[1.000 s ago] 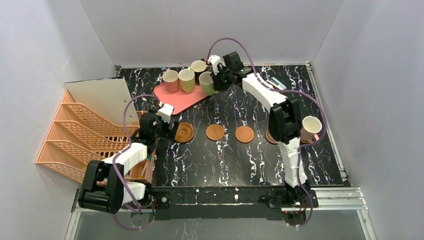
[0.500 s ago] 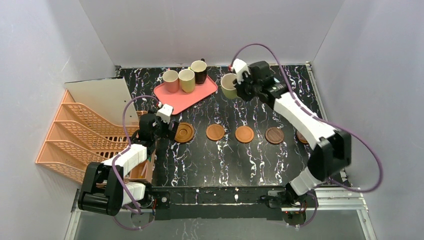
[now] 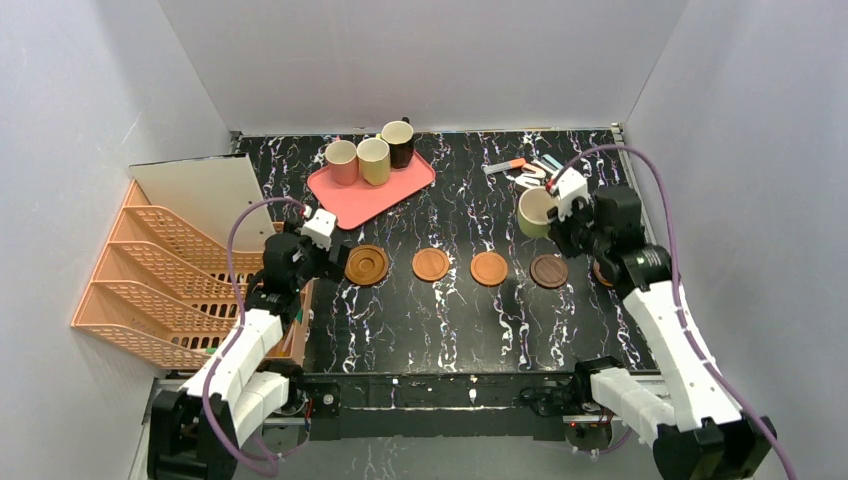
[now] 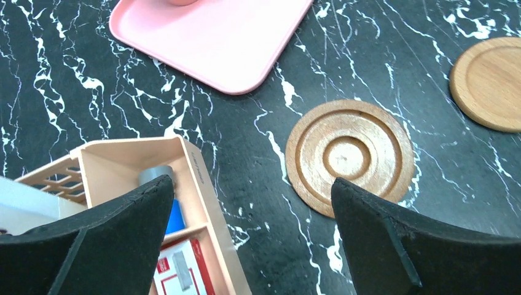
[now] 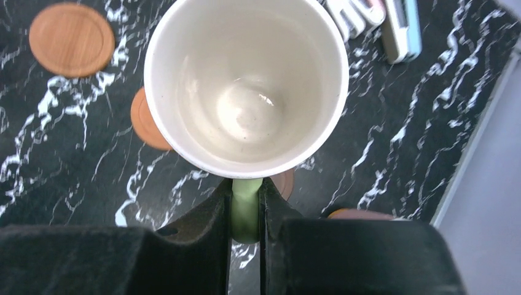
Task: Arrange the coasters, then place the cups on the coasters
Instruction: Place the cup on the coaster.
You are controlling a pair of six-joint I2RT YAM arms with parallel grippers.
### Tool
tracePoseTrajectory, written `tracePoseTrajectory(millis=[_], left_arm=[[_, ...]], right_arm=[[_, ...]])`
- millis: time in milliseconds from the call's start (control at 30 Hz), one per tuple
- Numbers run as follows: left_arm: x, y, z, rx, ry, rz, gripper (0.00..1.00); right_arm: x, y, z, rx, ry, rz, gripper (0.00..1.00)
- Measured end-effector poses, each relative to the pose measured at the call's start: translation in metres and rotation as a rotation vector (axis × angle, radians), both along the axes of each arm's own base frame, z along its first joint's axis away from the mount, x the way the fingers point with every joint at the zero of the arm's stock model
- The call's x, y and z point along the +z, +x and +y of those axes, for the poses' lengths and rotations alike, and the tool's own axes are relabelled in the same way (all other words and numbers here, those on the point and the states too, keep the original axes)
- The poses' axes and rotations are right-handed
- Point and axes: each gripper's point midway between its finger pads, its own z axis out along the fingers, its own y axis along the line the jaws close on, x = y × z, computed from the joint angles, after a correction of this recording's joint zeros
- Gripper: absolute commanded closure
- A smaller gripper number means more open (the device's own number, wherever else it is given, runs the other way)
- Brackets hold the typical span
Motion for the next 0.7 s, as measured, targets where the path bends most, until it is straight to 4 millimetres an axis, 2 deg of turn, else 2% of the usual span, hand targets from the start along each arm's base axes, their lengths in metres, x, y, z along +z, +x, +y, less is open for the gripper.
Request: tracePoseTrajectory(millis=[100, 200, 400, 700], left_arm=[[0.001, -0.012, -0.001, -0.015, -0.012, -0.027, 0.02], [-0.005, -0.018, -0.003, -0.034, -0.021, -0.019, 0.02], [-0.022, -0.027, -0.008, -0.065, -0.03, 0.028, 0.02], [-0.016, -0.027, -0.008, -0.066, -0.035, -0.011, 0.02]], right_arm=[[-0.024, -0.02, -0.005, 0.002, -0.003, 0.036, 0.99], [-0.044, -0.025, -0.008, -0.01, -0.022, 0.1, 0.99], [-0.047, -0.019, -0.016, -0.065, -0.036, 0.089, 0.99], [-0.071, -0.011, -0.02, -0.101, -0.063, 0.135, 0.99]])
